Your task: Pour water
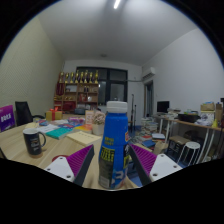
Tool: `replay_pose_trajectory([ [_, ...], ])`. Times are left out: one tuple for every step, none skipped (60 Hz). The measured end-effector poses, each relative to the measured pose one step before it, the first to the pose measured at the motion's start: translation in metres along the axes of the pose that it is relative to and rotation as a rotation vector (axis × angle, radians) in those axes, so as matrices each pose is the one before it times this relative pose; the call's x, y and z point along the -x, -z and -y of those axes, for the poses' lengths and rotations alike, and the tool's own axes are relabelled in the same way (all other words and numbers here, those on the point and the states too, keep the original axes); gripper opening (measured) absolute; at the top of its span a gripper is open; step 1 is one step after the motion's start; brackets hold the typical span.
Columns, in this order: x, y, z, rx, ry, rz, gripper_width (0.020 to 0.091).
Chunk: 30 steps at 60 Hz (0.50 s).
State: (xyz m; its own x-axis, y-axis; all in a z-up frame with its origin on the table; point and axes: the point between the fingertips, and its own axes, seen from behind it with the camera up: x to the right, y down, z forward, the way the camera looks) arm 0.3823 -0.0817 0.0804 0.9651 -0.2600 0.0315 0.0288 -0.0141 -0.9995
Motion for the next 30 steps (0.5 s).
replay_pose_trajectory([
  [-0.0006, -0.00352, 0.00028, -0.00387, -0.0022, -0.00289, 0.08],
  [-0.00049, -0.00331, -0.00022, -0.00086, -0.0003, -0.00109, 0.0794],
  [-0.00021, -0.00324, -0.00146, 0.00237, 0.0008, 0.00085, 0.0789],
  [-0.00002, -0.00299, -0.00241, 0.00691, 0.0009, 0.00206, 0.0784],
  [0.0025, -0.00639, -0.00446, 0.01082, 0.0015, 0.00301, 0.0771],
  [-0.00032, -0.00342, -0.00498, 0.01597, 0.0005, -0.00277, 0.0712],
  [-0.0032, -0.00368, -0.00371, 0.0111, 0.0035, -0.01471, 0.0654],
  [-0.00083, -0.0022, -0.00415, 0.01053, -0.0002, -0.00619, 0.0626],
  [0.001, -0.0016, 0.00053, -0.01417, -0.0067, -0.0041, 0.062],
  [-0.00057, -0.0004, 0.0005, -0.00864, -0.0083, -0.00412, 0.0615],
  [-0.00061, -0.00035, 0.00017, -0.00629, -0.0084, -0.00414, 0.0613],
  [-0.0001, -0.00003, -0.00012, -0.00294, -0.0077, -0.0012, 0.0612],
  [-0.00042, -0.00007, -0.00027, -0.00097, -0.0078, -0.00207, 0.0591],
  [-0.0002, -0.00037, -0.0002, 0.00026, -0.0081, -0.00041, 0.0586],
  [0.00114, -0.00085, -0.00005, 0.00307, -0.0089, -0.0018, 0.0586],
  [0.00096, -0.00087, -0.00133, 0.00207, -0.008, -0.00231, 0.0587],
  [-0.00083, 0.00025, -0.00011, 0.00194, -0.0073, -0.00199, 0.0565],
  [-0.00064, 0.00006, 0.00006, 0.00097, -0.0043, -0.00246, 0.0564],
  [-0.00037, 0.0003, 0.00004, 0.00192, -0.0007, -0.00298, 0.0563],
  [-0.00031, 0.00026, 0.00031, 0.00075, 0.0048, -0.00219, 0.0546],
  [-0.00024, 0.00018, 0.00027, 0.00191, 0.0078, -0.00315, 0.0551],
  [0.00033, -0.0011, -0.00014, 0.00187, 0.0082, -0.00345, 0.0522],
  [0.00007, 0.00077, 0.00102, 0.00165, 0.0082, -0.00393, 0.0521],
  [0.00061, 0.00075, 0.00124, 0.00047, 0.0124, -0.00474, 0.0524],
  [0.00175, -0.00133, -0.00145, -0.00031, 0.018, -0.01054, 0.0498],
  [-0.0003, 0.00114, 0.00153, -0.00088, 0.0227, -0.00989, 0.0496],
  [-0.00016, 0.00112, 0.00214, -0.00172, 0.0287, -0.00653, 0.0502],
  [0.0004, 0.00101, 0.00295, -0.00413, 0.0344, -0.00366, 0.0474],
  [0.00047, 0.00128, 0.00413, -0.00637, 0.0372, -0.00538, 0.0474],
  [0.001, 0.00095, 0.0044, -0.00485, 0.0402, -0.00518, 0.0474],
])
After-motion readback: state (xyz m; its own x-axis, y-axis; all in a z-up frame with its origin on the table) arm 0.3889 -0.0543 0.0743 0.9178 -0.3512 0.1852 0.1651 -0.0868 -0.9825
